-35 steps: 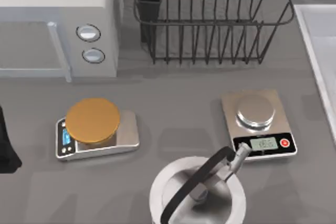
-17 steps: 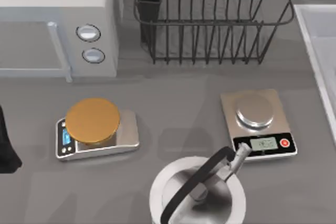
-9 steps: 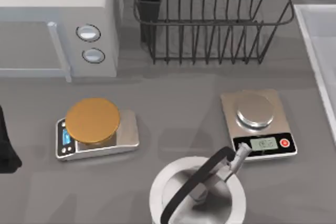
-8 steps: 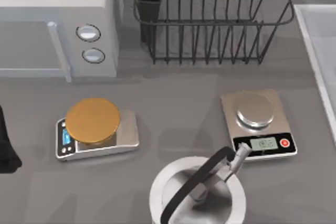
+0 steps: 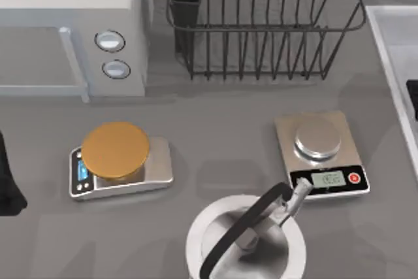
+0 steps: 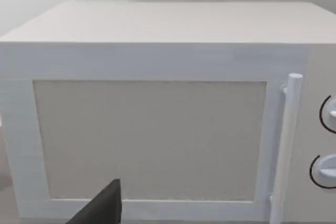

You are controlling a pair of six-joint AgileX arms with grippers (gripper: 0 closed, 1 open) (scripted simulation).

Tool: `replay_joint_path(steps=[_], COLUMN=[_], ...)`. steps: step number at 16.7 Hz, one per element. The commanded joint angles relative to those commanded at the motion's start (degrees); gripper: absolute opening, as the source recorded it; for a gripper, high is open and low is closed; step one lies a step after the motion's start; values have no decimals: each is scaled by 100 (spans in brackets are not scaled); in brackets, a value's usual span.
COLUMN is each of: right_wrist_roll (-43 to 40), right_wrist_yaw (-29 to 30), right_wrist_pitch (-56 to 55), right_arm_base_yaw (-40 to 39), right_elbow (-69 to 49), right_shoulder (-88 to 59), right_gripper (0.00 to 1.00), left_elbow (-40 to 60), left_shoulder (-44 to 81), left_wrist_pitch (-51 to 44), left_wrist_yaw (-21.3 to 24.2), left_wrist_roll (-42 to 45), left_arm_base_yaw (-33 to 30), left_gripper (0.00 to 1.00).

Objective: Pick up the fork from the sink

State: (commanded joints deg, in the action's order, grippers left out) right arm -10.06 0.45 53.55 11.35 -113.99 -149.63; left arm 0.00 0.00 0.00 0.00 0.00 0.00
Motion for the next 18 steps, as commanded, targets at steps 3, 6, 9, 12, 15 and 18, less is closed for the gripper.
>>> replay_joint_path(steps=[3, 6, 9, 12, 15, 18], right_wrist_roll=[2, 2, 2, 2, 2, 2], right_wrist_yaw=[3, 3, 3, 3, 3, 3], right_wrist_pitch=[-399, -412, -412, -412, -412, -412], right_arm_base_yaw=[6, 6, 6, 6, 6, 6], right_elbow=[261, 270, 270, 270, 270, 270], right_shoulder=[-215, -223, -223, -223, -223, -223], right_gripper=[100, 100, 85, 62, 40, 17], left_elbow=[0, 0, 0, 0, 0, 0], left_shoulder=[0, 0, 0, 0, 0, 0], left_wrist_pitch=[0, 0, 0, 0, 0, 0], left_wrist_yaw=[0, 0, 0, 0, 0, 0], left_wrist_roll=[0, 0, 0, 0, 0, 0], left_arm_base_yaw=[0, 0, 0, 0, 0, 0], left_gripper=[100, 100, 100, 100, 100, 100])
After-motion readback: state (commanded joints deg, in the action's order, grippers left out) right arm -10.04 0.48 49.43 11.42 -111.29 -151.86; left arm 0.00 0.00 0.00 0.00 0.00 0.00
